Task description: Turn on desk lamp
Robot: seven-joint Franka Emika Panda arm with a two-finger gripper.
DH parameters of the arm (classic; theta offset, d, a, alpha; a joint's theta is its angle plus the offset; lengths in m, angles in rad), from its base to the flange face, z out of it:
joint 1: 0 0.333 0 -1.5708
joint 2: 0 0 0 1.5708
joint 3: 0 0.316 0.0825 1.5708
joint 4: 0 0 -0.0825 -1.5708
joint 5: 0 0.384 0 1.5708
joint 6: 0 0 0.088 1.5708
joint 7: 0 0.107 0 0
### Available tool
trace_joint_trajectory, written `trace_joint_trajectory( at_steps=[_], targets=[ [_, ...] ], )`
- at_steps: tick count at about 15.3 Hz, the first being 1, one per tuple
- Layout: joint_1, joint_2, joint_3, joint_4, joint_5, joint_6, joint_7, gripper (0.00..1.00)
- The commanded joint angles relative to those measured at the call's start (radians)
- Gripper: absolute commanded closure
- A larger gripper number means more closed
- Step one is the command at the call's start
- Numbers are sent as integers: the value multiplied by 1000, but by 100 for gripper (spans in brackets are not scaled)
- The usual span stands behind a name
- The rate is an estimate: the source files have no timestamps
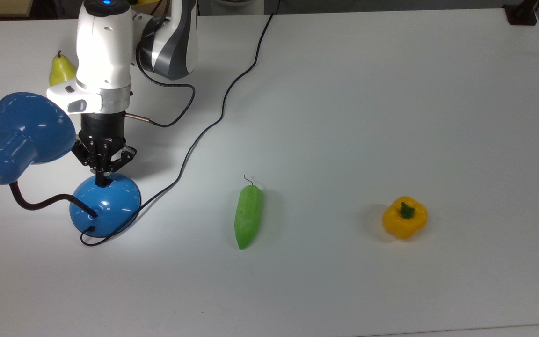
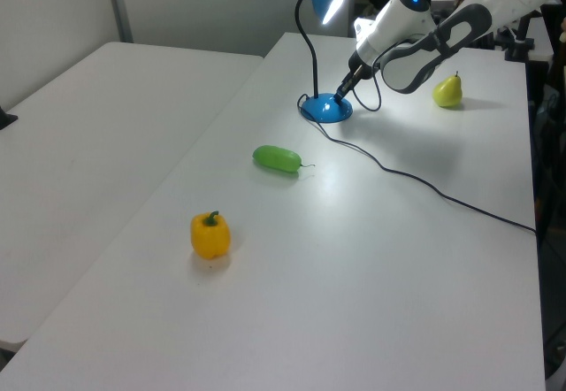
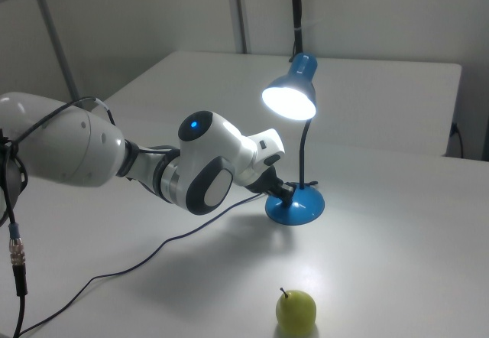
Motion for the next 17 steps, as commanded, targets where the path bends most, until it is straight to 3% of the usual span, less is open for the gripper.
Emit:
trace_joint_trajectory(
  at_steps=[1,5,13,15,17],
  targets=[
    [8,-95,-7,-94,-15,-30,-6,100],
    [9,-166,-5,-130,-15,-90,-7,100],
    [24,-342,-5,-88,-15,-672,-34,100],
    [28,-381,-5,-51,-14,-839,-35,90],
    [29,-421,-5,-22,2,-967,-34,50]
  ],
)
